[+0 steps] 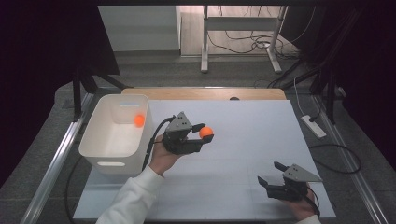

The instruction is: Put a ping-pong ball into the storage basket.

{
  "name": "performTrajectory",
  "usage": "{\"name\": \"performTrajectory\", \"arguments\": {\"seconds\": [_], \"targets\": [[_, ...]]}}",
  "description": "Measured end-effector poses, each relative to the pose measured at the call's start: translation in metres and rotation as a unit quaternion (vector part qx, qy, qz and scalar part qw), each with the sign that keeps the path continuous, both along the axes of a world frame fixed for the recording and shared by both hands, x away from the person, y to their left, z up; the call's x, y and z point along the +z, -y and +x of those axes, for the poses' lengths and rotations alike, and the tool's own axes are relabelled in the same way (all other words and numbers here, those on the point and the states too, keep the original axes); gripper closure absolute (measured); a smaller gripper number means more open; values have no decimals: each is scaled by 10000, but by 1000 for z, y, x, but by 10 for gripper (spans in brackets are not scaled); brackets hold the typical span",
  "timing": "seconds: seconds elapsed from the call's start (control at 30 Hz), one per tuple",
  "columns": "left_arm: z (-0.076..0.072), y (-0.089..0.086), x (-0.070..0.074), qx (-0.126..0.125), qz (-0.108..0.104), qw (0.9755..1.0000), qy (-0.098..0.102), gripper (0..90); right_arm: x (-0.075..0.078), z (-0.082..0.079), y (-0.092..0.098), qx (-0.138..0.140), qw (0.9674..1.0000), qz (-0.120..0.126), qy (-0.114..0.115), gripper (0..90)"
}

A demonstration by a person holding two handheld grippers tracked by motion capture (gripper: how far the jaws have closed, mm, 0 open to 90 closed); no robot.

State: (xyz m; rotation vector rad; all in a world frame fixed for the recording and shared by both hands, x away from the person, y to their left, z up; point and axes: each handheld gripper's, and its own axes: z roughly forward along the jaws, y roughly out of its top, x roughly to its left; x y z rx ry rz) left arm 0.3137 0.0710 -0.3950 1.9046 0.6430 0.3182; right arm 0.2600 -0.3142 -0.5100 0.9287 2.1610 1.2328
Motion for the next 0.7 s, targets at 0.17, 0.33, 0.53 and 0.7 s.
{"name": "performTrajectory", "arguments": {"seconds": [0.17,0.33,0.53,0.7], "targets": [[0,-3,4,29,-25,10000,44,500,0,0,0,-9,10000,6,7,152],[0,-7,9,93,-23,9999,108,499,0,0,0,-21,10000,10,12,152],[-1,-13,16,173,-62,9997,175,499,1,0,0,-15,10000,17,16,152],[-1,-17,20,240,-69,9995,208,499,1,0,0,-16,10000,19,13,152]]}}
